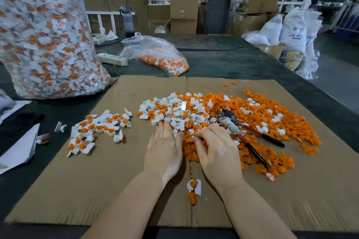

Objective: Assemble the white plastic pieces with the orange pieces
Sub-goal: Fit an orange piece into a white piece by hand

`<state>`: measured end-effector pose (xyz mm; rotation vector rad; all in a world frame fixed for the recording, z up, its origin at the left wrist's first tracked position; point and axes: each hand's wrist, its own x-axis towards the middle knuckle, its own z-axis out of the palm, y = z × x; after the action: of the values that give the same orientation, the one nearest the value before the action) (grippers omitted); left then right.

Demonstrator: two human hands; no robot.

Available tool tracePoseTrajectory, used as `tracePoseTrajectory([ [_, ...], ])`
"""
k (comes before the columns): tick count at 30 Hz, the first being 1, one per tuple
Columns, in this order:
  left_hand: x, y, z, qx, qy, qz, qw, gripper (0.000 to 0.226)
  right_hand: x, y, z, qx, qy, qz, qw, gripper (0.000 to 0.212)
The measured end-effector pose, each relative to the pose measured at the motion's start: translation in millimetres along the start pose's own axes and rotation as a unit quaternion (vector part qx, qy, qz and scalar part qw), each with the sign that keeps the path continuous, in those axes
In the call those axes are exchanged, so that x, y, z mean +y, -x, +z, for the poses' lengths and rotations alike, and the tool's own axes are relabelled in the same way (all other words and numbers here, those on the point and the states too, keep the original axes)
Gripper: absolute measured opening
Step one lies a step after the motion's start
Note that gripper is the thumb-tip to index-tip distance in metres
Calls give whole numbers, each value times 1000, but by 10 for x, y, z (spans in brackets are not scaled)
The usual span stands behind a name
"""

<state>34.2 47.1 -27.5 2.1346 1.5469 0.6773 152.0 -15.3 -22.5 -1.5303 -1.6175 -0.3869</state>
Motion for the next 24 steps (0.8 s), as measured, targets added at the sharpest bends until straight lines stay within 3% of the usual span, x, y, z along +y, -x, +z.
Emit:
tracePoseTrajectory([
  [4, -32, 41, -79, 66, 142, -26, 987, 43, 10, 4, -1, -1, -3, 6, 1000, 8],
  [8, -54, 99, -118, 149, 162, -9, 976, 30, 9, 17, -9, -18, -9, -3, 1000, 18],
  [18, -34, 139, -150, 63, 102, 51, 992, 26, -47, 35, -64, -134, 0, 3, 991, 5],
  [24, -54, 106, -140, 82, 121, 21, 989, 13, 5, 12, -12, -102, 26, 29, 994, 8],
])
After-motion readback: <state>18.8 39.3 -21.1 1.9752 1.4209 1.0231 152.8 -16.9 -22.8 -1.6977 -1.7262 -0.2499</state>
